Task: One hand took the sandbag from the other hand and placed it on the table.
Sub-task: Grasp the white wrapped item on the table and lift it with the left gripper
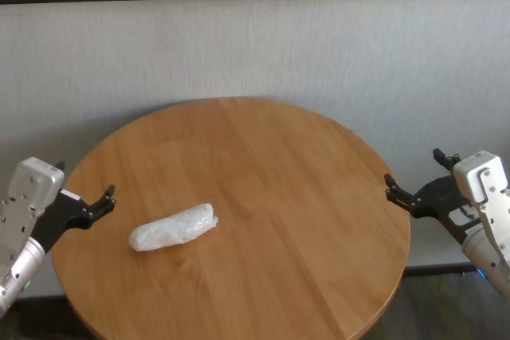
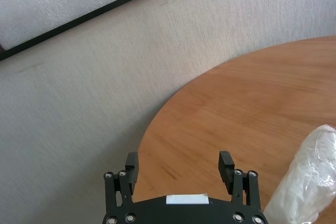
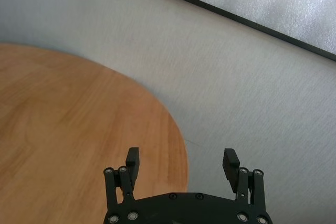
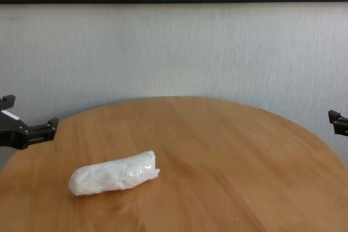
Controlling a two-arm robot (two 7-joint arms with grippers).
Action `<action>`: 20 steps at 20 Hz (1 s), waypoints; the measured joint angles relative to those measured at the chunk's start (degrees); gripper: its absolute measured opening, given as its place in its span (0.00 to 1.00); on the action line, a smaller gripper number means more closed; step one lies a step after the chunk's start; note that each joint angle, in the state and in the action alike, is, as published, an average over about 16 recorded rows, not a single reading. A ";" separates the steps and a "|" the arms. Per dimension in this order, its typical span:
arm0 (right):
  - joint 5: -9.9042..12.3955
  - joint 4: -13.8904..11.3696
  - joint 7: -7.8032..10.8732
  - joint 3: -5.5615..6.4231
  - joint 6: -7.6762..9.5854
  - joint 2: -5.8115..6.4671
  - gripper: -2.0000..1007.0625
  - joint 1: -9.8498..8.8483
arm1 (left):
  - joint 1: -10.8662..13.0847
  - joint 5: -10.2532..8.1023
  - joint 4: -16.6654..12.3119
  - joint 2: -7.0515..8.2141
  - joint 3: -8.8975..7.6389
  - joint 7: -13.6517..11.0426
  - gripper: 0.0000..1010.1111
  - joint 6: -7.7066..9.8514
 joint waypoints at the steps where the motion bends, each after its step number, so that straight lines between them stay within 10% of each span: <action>1: 0.00 0.00 0.00 0.00 0.00 0.00 0.99 0.00 | 0.00 0.00 0.00 0.00 0.00 0.00 0.99 0.00; 20: 0.00 0.00 0.00 0.00 0.00 0.00 0.99 0.00 | 0.00 0.00 0.00 0.00 0.00 0.00 0.99 0.00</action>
